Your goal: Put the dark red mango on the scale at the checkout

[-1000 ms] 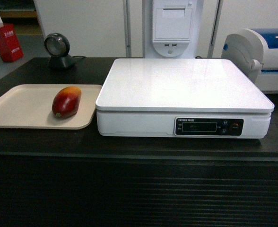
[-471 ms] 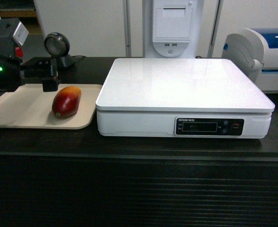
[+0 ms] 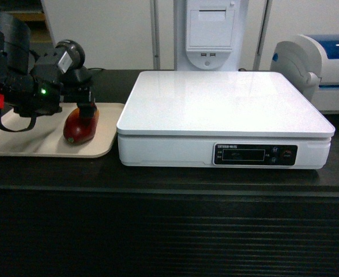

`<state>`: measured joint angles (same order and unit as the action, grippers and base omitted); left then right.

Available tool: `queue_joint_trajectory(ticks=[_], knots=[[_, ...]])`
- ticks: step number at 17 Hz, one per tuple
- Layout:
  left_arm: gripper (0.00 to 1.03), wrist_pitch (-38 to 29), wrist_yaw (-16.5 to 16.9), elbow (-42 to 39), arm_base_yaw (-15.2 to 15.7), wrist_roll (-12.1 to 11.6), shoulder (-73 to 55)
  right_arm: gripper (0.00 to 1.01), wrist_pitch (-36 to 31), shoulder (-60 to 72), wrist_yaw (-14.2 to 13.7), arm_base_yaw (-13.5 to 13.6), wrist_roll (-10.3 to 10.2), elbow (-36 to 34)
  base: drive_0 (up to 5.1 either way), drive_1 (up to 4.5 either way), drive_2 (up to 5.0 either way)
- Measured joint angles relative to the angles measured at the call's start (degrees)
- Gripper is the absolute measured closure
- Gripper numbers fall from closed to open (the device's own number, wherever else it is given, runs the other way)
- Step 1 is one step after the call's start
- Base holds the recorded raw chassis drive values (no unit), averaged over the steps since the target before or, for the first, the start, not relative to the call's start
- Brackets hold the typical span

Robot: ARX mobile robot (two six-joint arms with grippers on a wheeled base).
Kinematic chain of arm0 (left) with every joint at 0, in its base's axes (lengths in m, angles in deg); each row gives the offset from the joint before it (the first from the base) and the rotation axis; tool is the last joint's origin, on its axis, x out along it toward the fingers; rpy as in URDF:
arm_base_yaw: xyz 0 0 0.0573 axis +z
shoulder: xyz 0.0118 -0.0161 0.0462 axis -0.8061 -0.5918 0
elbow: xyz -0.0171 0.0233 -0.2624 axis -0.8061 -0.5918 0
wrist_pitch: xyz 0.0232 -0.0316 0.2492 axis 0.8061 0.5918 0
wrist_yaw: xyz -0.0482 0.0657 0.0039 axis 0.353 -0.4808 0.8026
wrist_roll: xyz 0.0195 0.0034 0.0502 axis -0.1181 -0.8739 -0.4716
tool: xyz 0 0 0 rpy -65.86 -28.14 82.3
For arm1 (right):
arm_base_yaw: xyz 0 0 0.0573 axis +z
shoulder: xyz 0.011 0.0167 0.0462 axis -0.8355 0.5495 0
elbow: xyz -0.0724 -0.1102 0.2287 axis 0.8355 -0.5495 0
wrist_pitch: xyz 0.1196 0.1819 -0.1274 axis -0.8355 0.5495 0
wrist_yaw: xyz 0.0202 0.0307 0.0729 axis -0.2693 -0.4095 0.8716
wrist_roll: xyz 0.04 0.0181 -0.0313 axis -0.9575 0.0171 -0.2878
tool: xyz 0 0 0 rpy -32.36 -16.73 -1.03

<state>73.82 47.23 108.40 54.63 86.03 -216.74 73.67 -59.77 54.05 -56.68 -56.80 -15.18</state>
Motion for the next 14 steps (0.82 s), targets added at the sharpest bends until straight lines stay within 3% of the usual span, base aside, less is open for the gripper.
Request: queue_joint_trajectory(ticks=[8, 14], knots=[[0.05, 2.0, 1.0, 4.4, 0.0, -0.1, -2.9, 0.03, 0.0, 0.0, 0.0, 0.0, 0.0, 0.0, 0.0, 0.0, 0.0], [0.05, 5.9, 1.0, 7.8, -0.8, -4.6, -6.7, 0.03, 0.0, 0.0, 0.0, 0.0, 0.0, 0.0, 0.0, 0.0, 0.0]])
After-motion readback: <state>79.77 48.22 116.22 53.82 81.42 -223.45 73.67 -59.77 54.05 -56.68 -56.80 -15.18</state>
